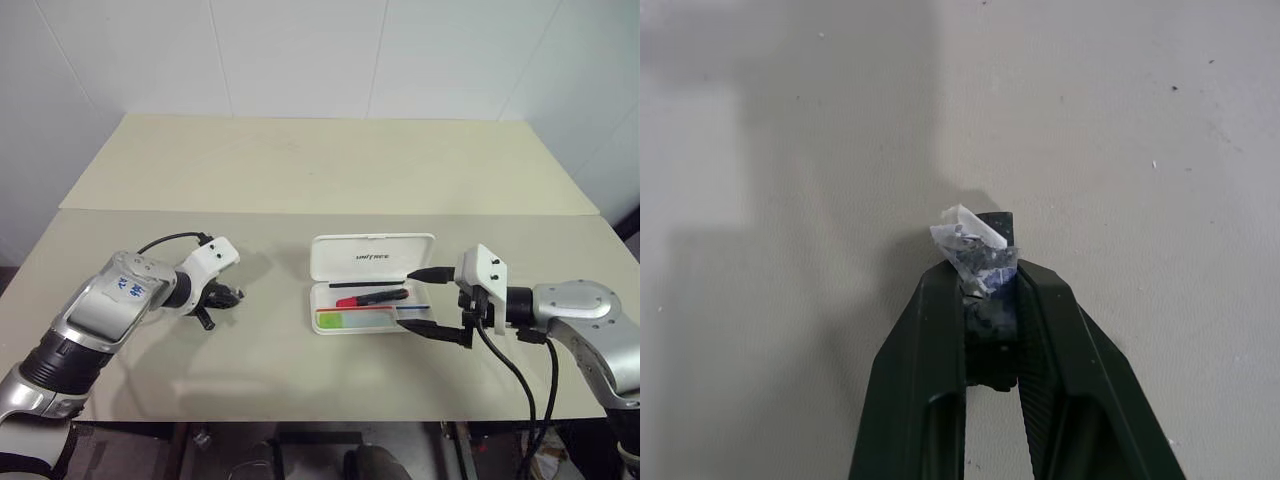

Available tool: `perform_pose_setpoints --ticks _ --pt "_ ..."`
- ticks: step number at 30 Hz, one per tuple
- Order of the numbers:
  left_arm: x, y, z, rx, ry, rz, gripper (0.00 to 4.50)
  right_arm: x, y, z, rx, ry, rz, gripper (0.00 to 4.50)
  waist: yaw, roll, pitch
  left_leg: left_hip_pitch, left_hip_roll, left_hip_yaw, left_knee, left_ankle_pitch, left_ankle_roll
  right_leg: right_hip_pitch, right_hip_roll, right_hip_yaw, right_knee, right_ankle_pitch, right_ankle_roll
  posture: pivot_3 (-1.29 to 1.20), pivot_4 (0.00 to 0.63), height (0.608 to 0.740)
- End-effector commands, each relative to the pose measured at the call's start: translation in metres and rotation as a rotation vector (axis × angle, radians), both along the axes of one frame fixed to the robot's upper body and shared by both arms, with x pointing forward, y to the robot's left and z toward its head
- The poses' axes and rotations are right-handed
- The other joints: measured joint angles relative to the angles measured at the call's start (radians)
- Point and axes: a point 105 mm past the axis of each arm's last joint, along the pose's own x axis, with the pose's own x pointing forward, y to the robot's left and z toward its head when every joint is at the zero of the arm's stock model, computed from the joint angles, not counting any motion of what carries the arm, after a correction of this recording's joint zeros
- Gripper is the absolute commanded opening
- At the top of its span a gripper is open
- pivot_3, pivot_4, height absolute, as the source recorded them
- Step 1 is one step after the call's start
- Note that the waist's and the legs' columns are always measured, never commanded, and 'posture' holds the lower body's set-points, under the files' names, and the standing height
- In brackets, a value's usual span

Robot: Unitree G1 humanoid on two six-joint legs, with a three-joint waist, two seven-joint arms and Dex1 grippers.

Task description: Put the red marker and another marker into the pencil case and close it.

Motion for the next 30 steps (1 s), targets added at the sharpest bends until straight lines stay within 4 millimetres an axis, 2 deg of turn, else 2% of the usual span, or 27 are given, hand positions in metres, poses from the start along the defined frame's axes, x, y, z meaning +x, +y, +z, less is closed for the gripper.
perform_pose_setpoints --ticks 1,7,9,12,14,16,19,22,25,30 --pt "0.001 -0.003 0.012 -0.007 -0.059 -0.060 0.38 0.002 -0.010 0.014 -0.008 -0.051 -0.014 4.50 0.001 0.000 0.000 0.000 0.000 0.000 0.000 0.000 0.000 0.000 0.000 0.000 0.000 0.000 0.000 0.00 0.150 0.740" --pt "0.005 -0.015 0.034 -0.058 -0.178 -0.221 0.38 -0.001 -0.024 0.018 0.008 -0.055 -0.038 4.50 0.003 0.000 0.000 0.000 0.000 0.000 0.000 0.000 0.000 0.000 0.000 0.000 0.000 0.000 0.000 0.00 0.150 0.740" --pt "-0.004 -0.025 0.046 -0.139 -0.168 -0.331 0.38 -0.005 -0.032 0.016 -0.005 -0.035 -0.049 4.50 0.004 0.000 0.000 0.000 0.000 0.000 0.000 0.000 0.000 0.000 0.000 0.000 -0.001 0.000 0.000 0.00 0.150 0.740" --pt "-0.014 -0.031 0.054 -0.184 -0.152 -0.426 0.38 -0.007 -0.038 0.014 -0.019 -0.026 -0.063 4.50 0.003 0.000 0.000 0.000 0.000 0.001 0.000 0.000 0.000 0.000 0.000 -0.001 -0.001 0.000 0.000 0.00 0.150 0.740" --pt "-0.029 -0.040 0.061 -0.228 -0.109 -0.553 0.38 -0.006 -0.044 0.014 -0.027 -0.030 -0.088 4.50 0.001 0.000 0.000 0.000 0.000 0.001 0.000 0.000 0.000 0.000 0.000 -0.001 -0.001 0.000 0.000 0.00 0.150 0.740" --pt "-0.040 -0.044 0.065 -0.237 -0.069 -0.638 0.38 -0.005 -0.047 0.014 -0.030 -0.033 -0.104 4.50 -0.002 0.000 0.000 0.000 0.000 0.002 0.000 0.000 0.000 0.000 0.000 -0.001 0.000 0.000 0.000 0.00 0.150 0.740" --pt "-0.046 -0.046 0.068 -0.221 -0.037 -0.703 0.38 -0.004 -0.050 0.013 -0.040 -0.033 -0.115 4.50 -0.002 0.000 0.000 0.000 0.001 0.001 0.000 0.000 0.000 0.000 0.001 -0.001 0.000 0.000 0.000 0.00 0.150 0.740" --pt "-0.042 -0.057 0.074 -0.209 -0.060 -0.739 0.38 -0.005 -0.055 0.011 -0.049 -0.029 -0.131 4.50 0.001 0.000 0.000 0.000 0.001 0.001 0.000 0.000 0.000 0.000 0.001 -0.001 0.000 0.000 0.000 0.00 0.150 0.740" --pt "-0.029 -0.077 0.079 -0.215 -0.101 -0.747 0.38 -0.007 -0.059 0.010 -0.055 -0.027 -0.153 4.50 0.009 0.000 0.000 0.000 -0.001 0.001 0.001 0.000 0.001 0.001 0.002 -0.001 0.000 0.000 0.000 0.00 0.150 0.740" --pt "-0.021 -0.104 0.079 -0.231 -0.113 -0.787 0.38 -0.010 -0.064 0.008 -0.066 -0.020 -0.185 4.50 0.002 0.000 0.000 0.000 -0.003 0.001 0.004 0.000 0.003 0.003 0.002 0.000 0.000 0.000 0.004 0.00 0.150 0.740"
